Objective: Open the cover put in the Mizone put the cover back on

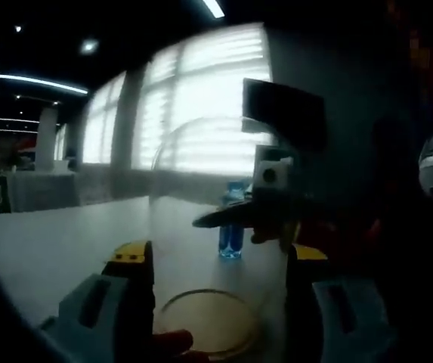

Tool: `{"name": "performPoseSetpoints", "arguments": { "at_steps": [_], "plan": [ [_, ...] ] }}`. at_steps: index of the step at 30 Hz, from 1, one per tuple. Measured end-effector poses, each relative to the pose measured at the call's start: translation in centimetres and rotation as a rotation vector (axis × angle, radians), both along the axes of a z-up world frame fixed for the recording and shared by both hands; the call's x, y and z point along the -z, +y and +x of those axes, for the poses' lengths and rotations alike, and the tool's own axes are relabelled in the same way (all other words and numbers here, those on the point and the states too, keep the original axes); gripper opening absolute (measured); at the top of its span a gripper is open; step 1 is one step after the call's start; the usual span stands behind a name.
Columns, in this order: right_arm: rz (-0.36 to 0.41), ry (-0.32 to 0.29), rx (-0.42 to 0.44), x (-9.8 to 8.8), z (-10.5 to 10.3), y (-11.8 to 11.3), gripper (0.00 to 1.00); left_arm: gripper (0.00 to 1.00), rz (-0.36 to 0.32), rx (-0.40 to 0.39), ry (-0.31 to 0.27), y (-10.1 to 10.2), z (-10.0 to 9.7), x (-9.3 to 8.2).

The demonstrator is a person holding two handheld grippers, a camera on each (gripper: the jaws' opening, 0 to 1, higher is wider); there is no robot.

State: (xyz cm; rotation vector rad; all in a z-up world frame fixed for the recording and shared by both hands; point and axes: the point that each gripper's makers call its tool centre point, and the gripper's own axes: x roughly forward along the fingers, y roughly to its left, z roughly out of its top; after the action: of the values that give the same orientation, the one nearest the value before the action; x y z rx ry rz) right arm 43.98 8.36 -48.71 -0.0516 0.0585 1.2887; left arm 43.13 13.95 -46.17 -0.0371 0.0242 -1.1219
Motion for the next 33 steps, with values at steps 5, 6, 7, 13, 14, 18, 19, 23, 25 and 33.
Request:
{"name": "performPoseSetpoints", "arguments": {
  "at_steps": [5,6,7,13,14,18,19,23,25,33],
  "plan": [
    [-0.011,-0.001,-0.021,-0.2,-0.7,0.5,0.81,0.53,0.008,0.001,-0.035,0.2,-1.1,-1.3],
    [-0.012,0.002,-0.027,-0.1,-0.8,0.6,0.81,0.53,0.009,0.0,-0.039,0.3,-1.2,-1.5],
    [-0.011,0.008,-0.032,-0.1,-0.8,0.7,0.81,0.53,0.009,-0.001,-0.043,0.3,-1.3,-1.7],
    [-0.011,0.017,-0.048,0.0,-1.2,0.8,0.81,0.53,-0.004,0.003,-0.045,0.3,-1.7,-2.1],
    [-0.014,0.018,-0.048,0.0,-1.2,0.8,0.81,0.53,-0.003,0.004,-0.041,0.3,-1.7,-2.0],
    [-0.013,0.018,-0.043,0.0,-1.2,0.8,0.81,0.53,-0.008,0.008,-0.034,0.5,-1.6,-1.8],
    [-0.012,0.018,-0.043,0.0,-1.2,0.8,0.81,0.53,-0.008,0.008,-0.036,0.5,-1.7,-1.8],
    [0.001,0.019,-0.042,0.0,-1.2,1.1,0.82,0.54,-0.013,0.007,-0.033,0.8,-1.5,-1.7],
    [0.008,0.024,-0.039,0.1,-1.0,1.2,0.82,0.54,-0.02,0.007,-0.028,1.0,-1.4,-1.6],
    [0.039,0.036,-0.03,0.1,-0.7,1.6,0.82,0.54,-0.044,0.007,-0.011,1.5,-0.9,-1.3]
  ]
}}
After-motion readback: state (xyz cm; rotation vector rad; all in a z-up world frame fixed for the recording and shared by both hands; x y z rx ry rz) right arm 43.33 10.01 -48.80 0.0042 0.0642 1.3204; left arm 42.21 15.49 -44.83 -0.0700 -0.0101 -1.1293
